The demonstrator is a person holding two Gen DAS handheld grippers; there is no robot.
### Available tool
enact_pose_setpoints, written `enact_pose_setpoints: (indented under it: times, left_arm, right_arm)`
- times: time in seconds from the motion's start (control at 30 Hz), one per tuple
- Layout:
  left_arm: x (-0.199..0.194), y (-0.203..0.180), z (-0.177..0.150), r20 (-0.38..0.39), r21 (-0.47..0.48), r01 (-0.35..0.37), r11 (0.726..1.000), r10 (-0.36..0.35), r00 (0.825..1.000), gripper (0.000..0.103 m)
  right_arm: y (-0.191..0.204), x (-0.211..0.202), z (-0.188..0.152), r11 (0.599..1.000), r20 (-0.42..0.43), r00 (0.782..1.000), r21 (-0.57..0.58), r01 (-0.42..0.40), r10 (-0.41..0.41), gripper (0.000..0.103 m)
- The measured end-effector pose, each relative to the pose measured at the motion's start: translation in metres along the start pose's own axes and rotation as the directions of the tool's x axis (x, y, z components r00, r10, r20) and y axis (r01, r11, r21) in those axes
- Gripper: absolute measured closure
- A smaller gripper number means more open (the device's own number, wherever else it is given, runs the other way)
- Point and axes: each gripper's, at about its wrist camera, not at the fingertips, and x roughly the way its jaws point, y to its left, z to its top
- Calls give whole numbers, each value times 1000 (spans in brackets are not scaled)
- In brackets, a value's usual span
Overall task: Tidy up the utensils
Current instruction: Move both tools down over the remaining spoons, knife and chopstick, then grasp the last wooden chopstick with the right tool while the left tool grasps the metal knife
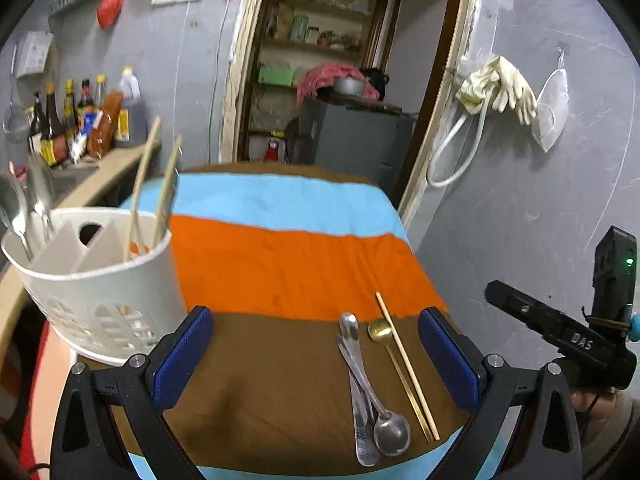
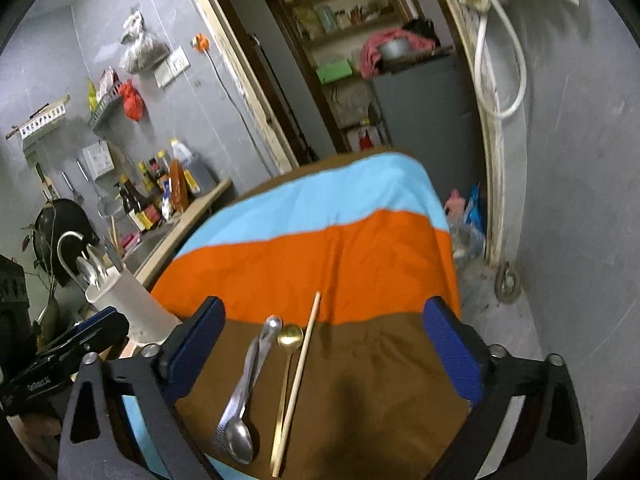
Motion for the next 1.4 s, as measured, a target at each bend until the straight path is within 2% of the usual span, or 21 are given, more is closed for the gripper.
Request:
enact_pose_setpoints:
  times: [0.07,0.13,0.2,0.23,0.27,0.37,0.47,0.73,0.9,1.07,1.1,1.4]
  left_arm:
    - [9,0,-4,-26,-2,12,1000,-12,1000,8]
    - [20,-1,-9,-67,-10,33,999,-33,997,23]
    - [31,0,-14,-112,-25,58,998,-60,992,34]
    - [36,0,-16,-128,-31,65,997,-68,989,39]
    - [41,0,-18,-145,-39,72,997,-77,986,42]
    - [58,0,-27,-195,-72,99,992,-111,974,51]
    - [72,-1,-32,-234,-101,116,988,-137,963,58]
    - [105,-10,-38,-330,-122,124,985,-158,931,76]
    - [114,-14,-36,-354,-111,130,985,-162,921,88]
    - [120,-14,-31,-367,-121,143,982,-178,913,90]
    - [120,-12,-30,-366,-126,139,982,-176,914,97]
    - [112,1,-33,-367,-177,118,977,-176,913,97]
  right_arm:
    - [-2,11,-5,1000,-35,999,3,-8,8,22]
    - [-4,22,-10,999,-71,997,19,-27,28,28]
    - [-6,33,-15,998,-107,993,44,-50,55,37]
    - [-7,39,-17,997,-125,990,50,-57,63,45]
    - [-7,43,-19,997,-137,988,51,-61,68,53]
    - [-1,58,-26,996,-173,981,34,-81,85,65]
    - [3,67,-31,996,-202,975,15,-93,94,72]
    - [6,80,-41,996,-249,964,4,-92,90,75]
    - [-3,78,-42,995,-253,963,17,-94,95,79]
    - [-4,79,-42,995,-255,961,21,-101,102,79]
    - [-2,80,-42,994,-257,961,20,-104,105,79]
    - [11,89,-40,995,-299,951,-30,-97,84,79]
